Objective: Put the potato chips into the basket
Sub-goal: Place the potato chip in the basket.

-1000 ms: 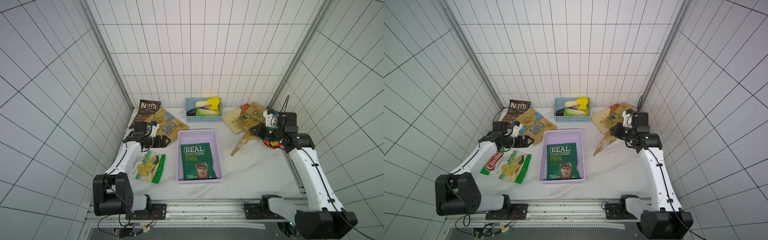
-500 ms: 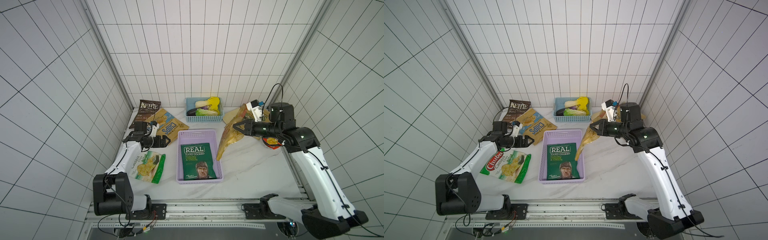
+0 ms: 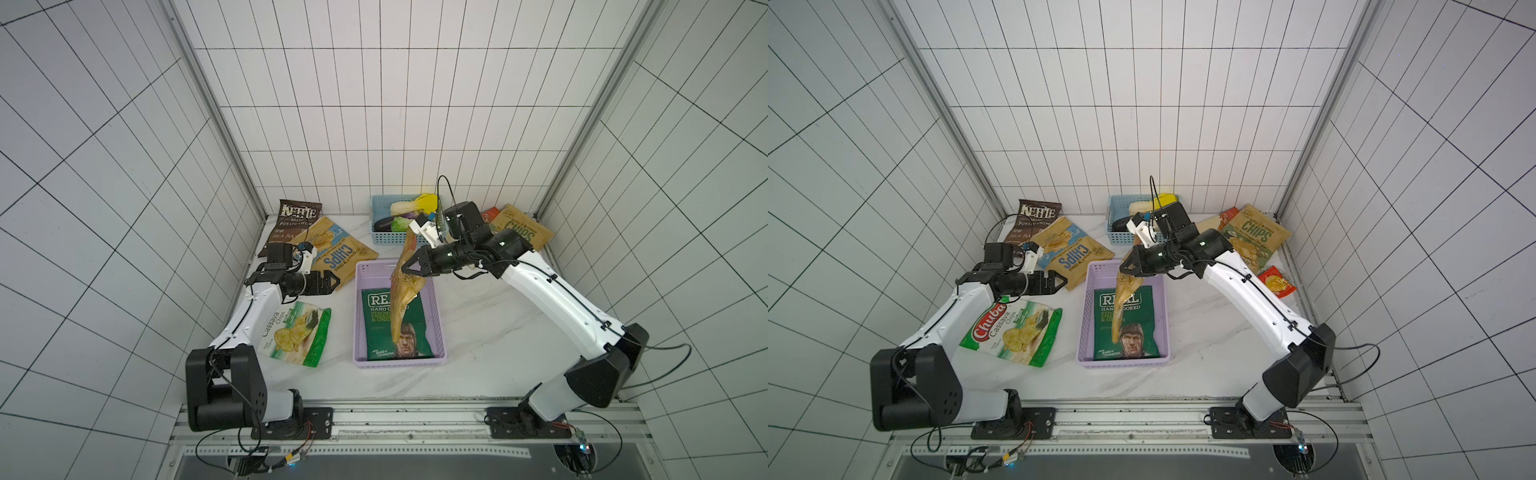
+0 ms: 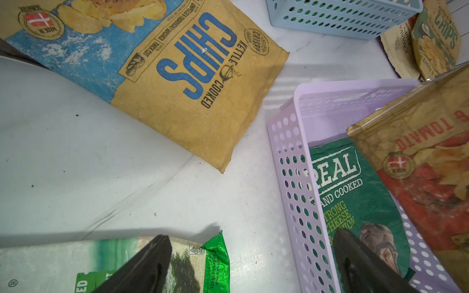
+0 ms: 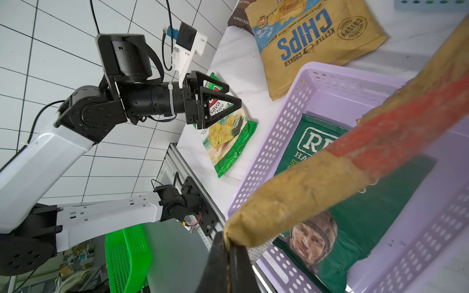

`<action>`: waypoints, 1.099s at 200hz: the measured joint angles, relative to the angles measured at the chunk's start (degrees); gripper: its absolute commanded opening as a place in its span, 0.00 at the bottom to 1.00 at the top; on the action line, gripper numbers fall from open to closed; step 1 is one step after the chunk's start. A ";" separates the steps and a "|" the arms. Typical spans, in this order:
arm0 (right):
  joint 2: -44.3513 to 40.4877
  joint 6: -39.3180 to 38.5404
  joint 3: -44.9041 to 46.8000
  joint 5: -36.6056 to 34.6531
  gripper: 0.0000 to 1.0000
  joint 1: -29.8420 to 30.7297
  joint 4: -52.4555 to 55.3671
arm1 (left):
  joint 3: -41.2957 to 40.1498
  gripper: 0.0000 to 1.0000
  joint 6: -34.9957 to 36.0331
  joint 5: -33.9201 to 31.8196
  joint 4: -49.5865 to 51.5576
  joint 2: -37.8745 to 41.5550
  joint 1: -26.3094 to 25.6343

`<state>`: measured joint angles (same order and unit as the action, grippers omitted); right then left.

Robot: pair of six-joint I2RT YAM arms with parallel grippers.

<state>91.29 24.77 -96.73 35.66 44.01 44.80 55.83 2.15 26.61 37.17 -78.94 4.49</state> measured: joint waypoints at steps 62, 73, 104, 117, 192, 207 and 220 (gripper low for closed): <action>10.01 -1.73 -4.81 1.66 0.00 2.67 -5.09 | 0.00 0.98 0.00 0.02 0.00 0.00 0.07; 12.13 -2.10 -6.16 1.66 0.00 3.04 -5.84 | 0.00 0.98 0.00 0.04 0.00 0.00 0.07; 16.41 -3.39 -9.33 2.23 0.00 4.48 -6.95 | 0.02 0.98 0.00 0.04 0.00 0.00 0.07; 17.31 -3.65 -10.29 2.40 0.00 4.85 -7.23 | 0.04 0.98 0.00 0.04 0.00 0.00 0.07; 16.68 -6.40 -7.82 0.37 0.00 8.22 -8.70 | 0.09 0.98 0.00 0.20 -0.02 0.00 0.09; 14.93 -6.40 -2.95 -0.66 0.00 8.79 -10.27 | 0.09 0.98 0.00 0.31 -0.02 0.00 0.09; 13.42 -6.16 2.01 -1.27 0.00 9.42 -12.24 | 0.09 0.98 0.00 0.39 0.00 0.00 0.09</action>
<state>104.71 18.61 -94.72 34.39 53.43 32.56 55.92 2.15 27.00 37.17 -78.94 4.58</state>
